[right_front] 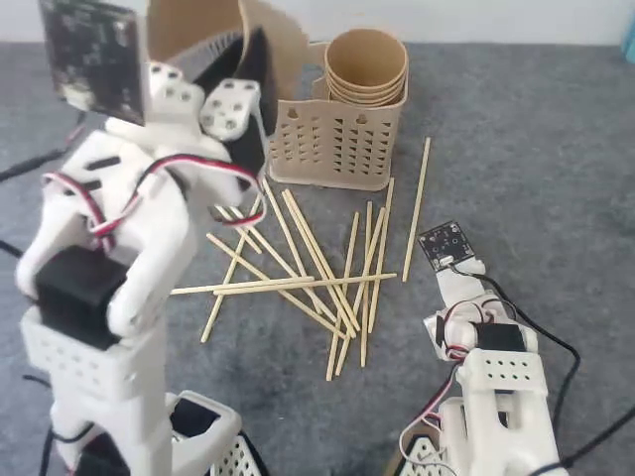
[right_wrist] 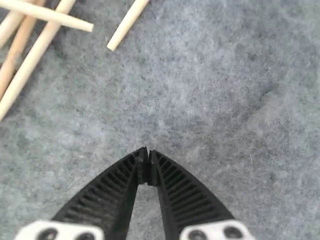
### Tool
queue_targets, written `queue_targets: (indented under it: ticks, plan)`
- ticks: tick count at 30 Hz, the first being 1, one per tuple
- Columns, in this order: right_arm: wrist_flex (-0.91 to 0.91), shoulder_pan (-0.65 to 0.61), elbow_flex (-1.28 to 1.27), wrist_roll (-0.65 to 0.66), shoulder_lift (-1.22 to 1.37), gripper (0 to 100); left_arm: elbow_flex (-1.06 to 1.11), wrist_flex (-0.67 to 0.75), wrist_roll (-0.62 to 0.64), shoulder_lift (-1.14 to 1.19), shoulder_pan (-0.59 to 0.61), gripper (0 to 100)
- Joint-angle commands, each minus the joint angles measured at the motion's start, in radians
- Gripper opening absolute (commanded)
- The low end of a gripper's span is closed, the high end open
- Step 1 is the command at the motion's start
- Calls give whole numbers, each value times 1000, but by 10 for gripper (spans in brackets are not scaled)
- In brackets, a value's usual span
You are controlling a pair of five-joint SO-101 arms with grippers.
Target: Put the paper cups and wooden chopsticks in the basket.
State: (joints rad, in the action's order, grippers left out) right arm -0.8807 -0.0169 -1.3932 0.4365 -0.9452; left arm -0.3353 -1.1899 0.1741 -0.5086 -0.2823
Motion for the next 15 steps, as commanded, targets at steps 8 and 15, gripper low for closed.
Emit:
queue_targets:
  ticks: [8,15]
  plan:
    - [21,-4,11,11,-28,7,24,354,6,242,-31,12]
    - [21,-4,11,11,-28,7,25,437,-112,428,-84,12]
